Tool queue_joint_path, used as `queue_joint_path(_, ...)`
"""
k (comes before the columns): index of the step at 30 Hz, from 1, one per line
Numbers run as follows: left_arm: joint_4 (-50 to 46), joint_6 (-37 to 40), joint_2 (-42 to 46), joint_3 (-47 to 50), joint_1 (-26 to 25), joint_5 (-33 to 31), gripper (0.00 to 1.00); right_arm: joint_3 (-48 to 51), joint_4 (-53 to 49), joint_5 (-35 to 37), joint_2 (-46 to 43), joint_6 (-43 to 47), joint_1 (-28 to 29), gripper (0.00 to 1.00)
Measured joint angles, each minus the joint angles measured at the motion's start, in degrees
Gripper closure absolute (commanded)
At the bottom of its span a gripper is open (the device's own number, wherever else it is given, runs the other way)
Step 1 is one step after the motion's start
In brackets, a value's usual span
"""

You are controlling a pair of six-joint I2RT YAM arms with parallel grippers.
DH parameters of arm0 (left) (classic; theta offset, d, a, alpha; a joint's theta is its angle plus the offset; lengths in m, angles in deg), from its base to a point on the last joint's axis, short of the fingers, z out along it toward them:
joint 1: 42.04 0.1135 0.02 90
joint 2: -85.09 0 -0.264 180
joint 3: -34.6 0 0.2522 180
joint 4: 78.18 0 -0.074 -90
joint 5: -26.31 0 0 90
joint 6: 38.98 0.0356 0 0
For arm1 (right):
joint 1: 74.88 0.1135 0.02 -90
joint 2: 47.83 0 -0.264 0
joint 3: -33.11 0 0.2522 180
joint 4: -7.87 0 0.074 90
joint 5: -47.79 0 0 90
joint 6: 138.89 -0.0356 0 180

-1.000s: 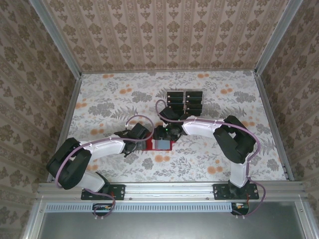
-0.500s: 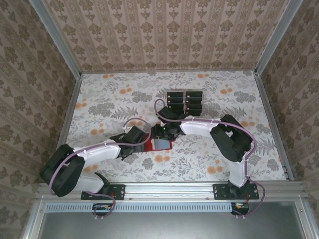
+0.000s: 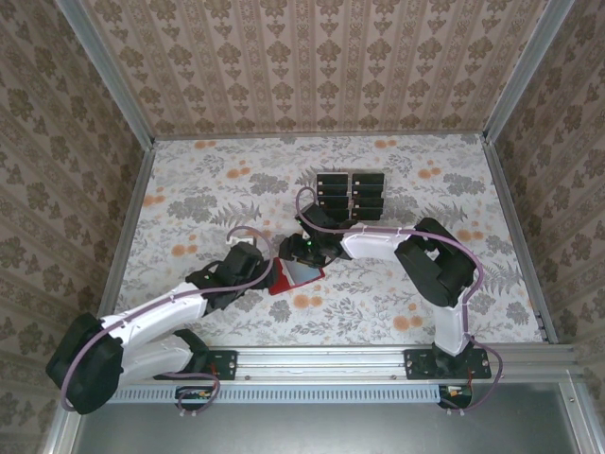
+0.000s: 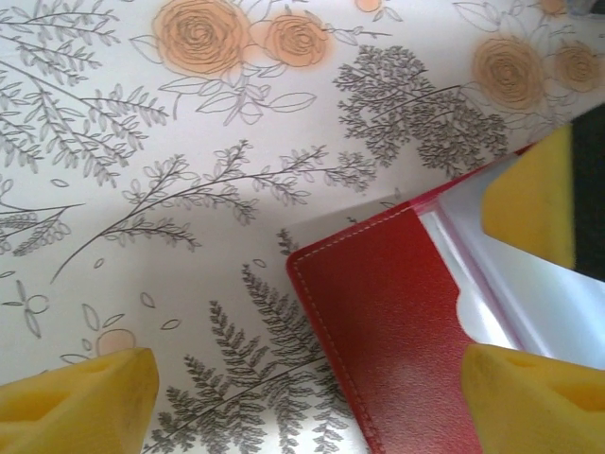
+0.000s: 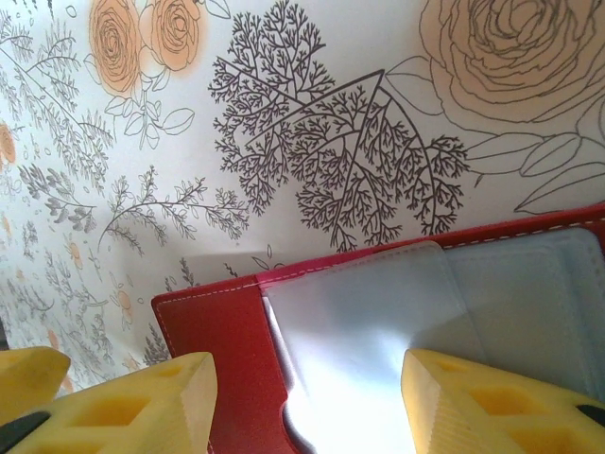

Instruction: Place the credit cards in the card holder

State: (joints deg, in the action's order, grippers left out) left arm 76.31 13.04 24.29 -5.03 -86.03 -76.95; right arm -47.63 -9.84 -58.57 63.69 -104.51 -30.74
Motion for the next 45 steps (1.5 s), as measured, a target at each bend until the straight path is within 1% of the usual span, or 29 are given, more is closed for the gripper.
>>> queue_joint_path(3,0.8,-0.4,0.0,0.1,-1.0,0.0,0.16,0.3,0.8,-0.1,0.0,-0.6,0.0,0.44)
queue_joint_path(6,0.7,-2.6,-0.8,0.7,-2.0,-0.8,0.18,0.3,0.7,0.0,-0.1,0.1,0.0,0.44)
queue_joint_path(13,-0.7,-6.3,-6.3,0.9,-2.2,-2.9,0.24,0.3,-3.3,2.3,-2.6,4.2,0.0,0.44)
queue_joint_path(15,-0.6,-6.4,-8.3,0.5,-2.2,-3.3,0.28,0.6,-3.9,2.9,-3.5,4.9,0.0,0.44)
queue_joint_path(19,-0.6,-6.0,-12.7,-1.7,-2.0,-3.7,0.37,2.7,-4.0,4.0,-4.7,5.7,-0.1,0.44)
queue_joint_path(25,1.2,-4.7,-17.1,-4.5,0.8,-3.0,0.38,6.2,-2.4,4.2,-5.8,5.8,-0.1,0.44)
queue_joint_path(34,2.9,0.1,-21.6,-8.4,5.1,-0.5,0.37,9.2,-1.8,4.2,-8.4,4.4,0.1,0.44)
queue_joint_path(39,3.7,1.9,-22.2,-9.5,5.8,0.3,0.37,8.9,-4.1,5.6,-10.6,4.9,0.2,0.43)
queue_joint_path(45,3.8,2.5,-22.1,-9.5,5.8,1.2,0.37,5.6,-8.3,8.2,-11.1,7.8,0.2,0.43)
